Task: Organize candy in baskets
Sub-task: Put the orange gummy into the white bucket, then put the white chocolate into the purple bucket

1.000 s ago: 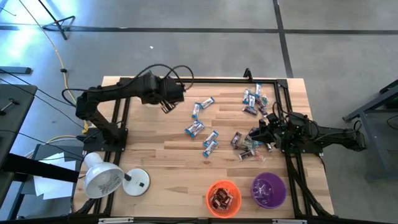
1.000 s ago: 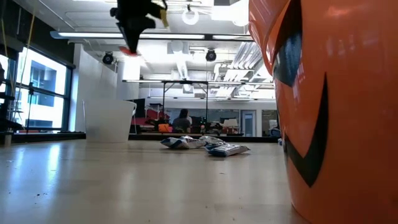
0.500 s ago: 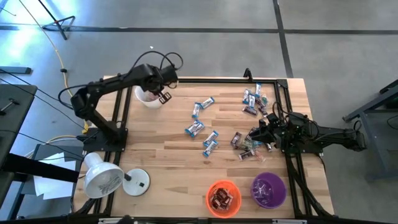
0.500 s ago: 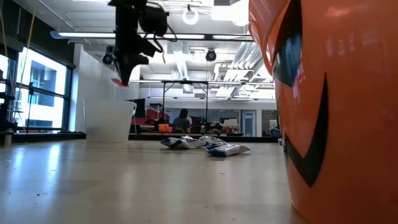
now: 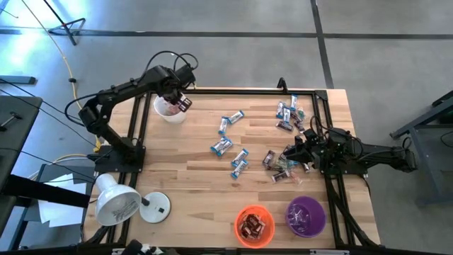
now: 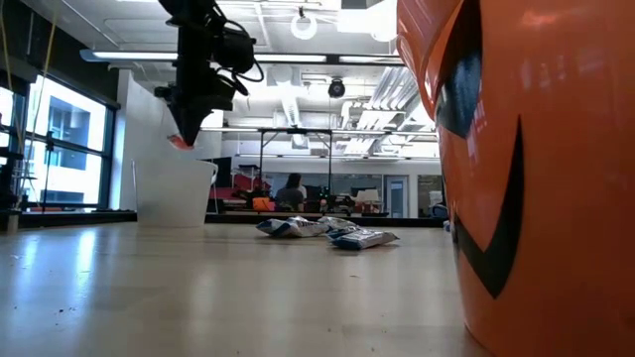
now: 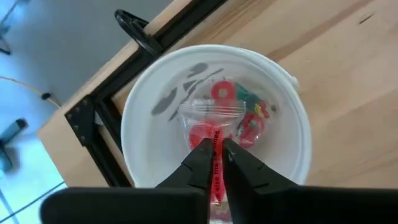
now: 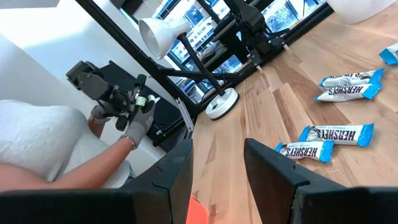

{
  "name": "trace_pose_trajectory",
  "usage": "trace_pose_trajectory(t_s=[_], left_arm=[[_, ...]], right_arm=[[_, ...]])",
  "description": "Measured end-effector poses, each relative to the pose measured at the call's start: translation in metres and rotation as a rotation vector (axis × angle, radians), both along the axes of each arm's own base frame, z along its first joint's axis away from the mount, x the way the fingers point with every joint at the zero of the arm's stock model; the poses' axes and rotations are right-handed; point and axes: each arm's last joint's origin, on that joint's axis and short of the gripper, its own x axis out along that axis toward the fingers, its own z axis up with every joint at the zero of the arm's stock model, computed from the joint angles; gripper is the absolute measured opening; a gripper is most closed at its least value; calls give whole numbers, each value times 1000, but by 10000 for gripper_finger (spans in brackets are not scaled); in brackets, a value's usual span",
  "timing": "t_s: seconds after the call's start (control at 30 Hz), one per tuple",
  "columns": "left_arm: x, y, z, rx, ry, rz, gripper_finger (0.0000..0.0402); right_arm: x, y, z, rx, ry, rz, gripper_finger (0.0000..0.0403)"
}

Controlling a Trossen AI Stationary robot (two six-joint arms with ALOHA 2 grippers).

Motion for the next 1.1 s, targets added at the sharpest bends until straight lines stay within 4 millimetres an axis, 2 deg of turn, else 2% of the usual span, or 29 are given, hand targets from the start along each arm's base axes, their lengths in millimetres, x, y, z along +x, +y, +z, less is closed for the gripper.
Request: trace_pose_trajectory(t_s=[0.33, 0.57, 0.7, 0.87, 1.1], left_arm=[[-1, 0, 0, -17, -52, 92, 70], [3, -3, -1, -64, -79, 41, 86], [15, -10, 0, -102, -156, -47, 88], [38, -22, 3, -70, -270, -190, 88], [74, -49, 0, -85, -400, -348, 88]], right_arm=[[0, 0, 0, 0, 0, 0, 138], [0, 0, 0, 0, 0, 1, 138], [0, 0, 0, 0, 0, 0, 138], [0, 0, 0, 0, 0, 0, 138], [0, 0, 0, 0, 0, 0, 138]])
